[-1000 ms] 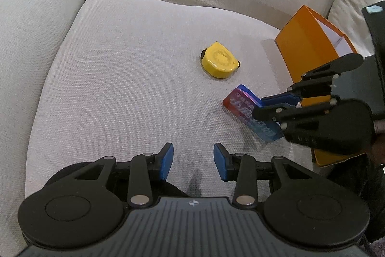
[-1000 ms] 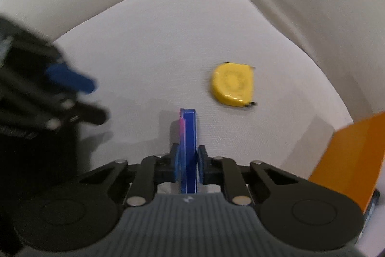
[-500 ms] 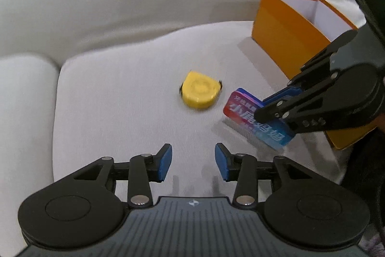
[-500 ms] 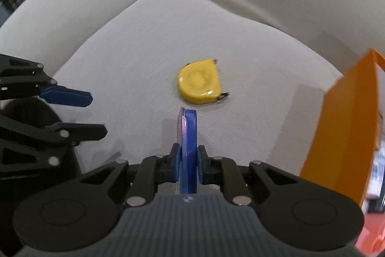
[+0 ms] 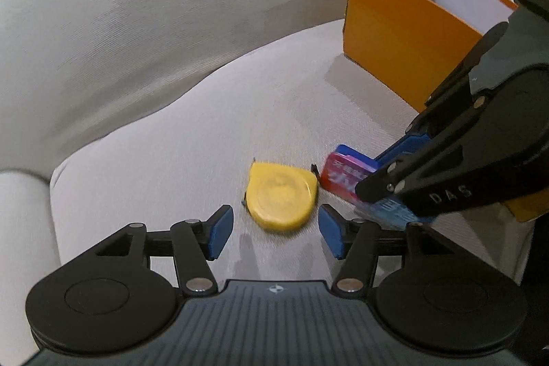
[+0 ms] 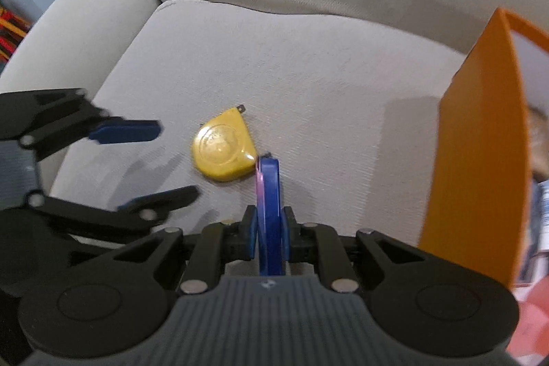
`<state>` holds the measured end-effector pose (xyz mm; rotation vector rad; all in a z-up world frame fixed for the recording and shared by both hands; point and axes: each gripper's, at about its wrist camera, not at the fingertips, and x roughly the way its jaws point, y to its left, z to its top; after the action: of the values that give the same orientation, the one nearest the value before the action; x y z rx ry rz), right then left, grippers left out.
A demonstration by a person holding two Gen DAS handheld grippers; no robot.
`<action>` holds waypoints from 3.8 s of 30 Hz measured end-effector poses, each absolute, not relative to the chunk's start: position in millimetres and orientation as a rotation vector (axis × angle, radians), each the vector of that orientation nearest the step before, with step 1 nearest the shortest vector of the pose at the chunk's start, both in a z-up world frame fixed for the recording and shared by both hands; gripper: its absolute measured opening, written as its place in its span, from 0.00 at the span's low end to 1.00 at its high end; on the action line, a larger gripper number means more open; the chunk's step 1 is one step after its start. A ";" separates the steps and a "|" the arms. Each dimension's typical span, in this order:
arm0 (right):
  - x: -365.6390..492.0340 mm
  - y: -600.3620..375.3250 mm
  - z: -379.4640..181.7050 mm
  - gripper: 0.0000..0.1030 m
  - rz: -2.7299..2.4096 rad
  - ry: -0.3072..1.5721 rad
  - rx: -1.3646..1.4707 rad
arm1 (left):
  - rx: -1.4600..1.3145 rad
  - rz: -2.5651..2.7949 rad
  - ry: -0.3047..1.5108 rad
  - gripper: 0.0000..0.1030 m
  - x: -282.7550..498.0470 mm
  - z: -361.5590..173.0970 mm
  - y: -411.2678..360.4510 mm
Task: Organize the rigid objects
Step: 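Lift the blue card box with right tool while left tool grasps the yellow tape measure, then carry the blue card box into the orange box and release it with the right tool, then lower the yellow tape measure into the box and open the left tool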
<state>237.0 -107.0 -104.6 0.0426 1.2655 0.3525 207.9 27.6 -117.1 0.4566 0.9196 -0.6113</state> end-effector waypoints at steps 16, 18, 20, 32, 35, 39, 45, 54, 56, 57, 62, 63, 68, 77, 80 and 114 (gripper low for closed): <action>238.2 -128.9 -98.5 0.13 0.293 1.228 0.082 | 0.436 -0.716 0.963 0.60 242.9 -148.3 10.8; 237.7 -129.5 -103.5 0.13 0.283 1.236 0.098 | 0.424 -0.683 0.964 0.60 239.6 -148.2 10.2; 239.6 -124.3 -108.0 0.13 0.283 1.225 0.088 | 0.402 -0.638 0.976 0.60 235.0 -143.8 12.5; 182.3 -173.8 -8.0 0.13 0.282 1.019 0.217 | 0.283 -0.639 0.781 0.60 163.0 -33.2 9.1; 164.3 -197.9 12.6 0.13 0.271 0.985 0.227 | 0.300 -0.693 0.723 0.60 145.0 -6.1 -8.6; 141.2 -237.4 19.3 0.14 0.192 0.994 0.197 | 0.341 -0.764 0.670 0.60 129.0 10.4 -39.0; 134.9 -277.7 -20.8 0.14 0.152 1.143 0.229 | 0.434 -0.839 0.671 0.60 110.7 0.6 -92.5; 163.6 -267.7 -78.1 0.14 0.234 1.272 0.234 | 0.510 -0.849 0.699 0.60 114.5 -7.9 -114.6; 163.9 -266.4 -89.2 0.14 0.228 1.293 0.261 | 0.518 -0.847 0.703 0.60 117.5 -8.2 -114.4; 165.7 -267.4 -94.8 0.14 0.226 1.302 0.293 | 0.520 -0.848 0.707 0.60 118.7 -7.7 -113.6; 167.9 -271.8 -118.0 0.14 0.218 1.337 0.425 | 0.522 -0.848 0.725 0.60 126.0 -9.1 -115.2; 167.8 -272.9 -122.9 0.14 0.213 1.347 0.437 | 0.520 -0.850 0.726 0.60 125.9 -8.8 -115.1; 165.3 -276.0 -132.6 0.24 0.190 1.368 0.407 | 0.514 -0.858 0.731 0.60 129.2 -9.1 -117.6; 159.1 -270.3 -129.2 0.34 0.180 1.402 0.330 | 0.516 -0.868 0.729 0.60 126.9 -7.9 -117.2; 158.3 -265.0 -133.4 0.30 0.178 1.415 0.351 | 0.522 -0.874 0.726 0.60 125.3 -6.6 -116.0; 101.0 -351.1 -76.5 0.27 -0.005 1.167 0.336 | 0.955 -1.090 1.103 0.60 144.0 -112.3 -254.1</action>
<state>101.0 -351.1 -76.5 0.3359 1.1674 -0.0045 144.0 -254.1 -112.3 0.9554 1.1030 -1.0900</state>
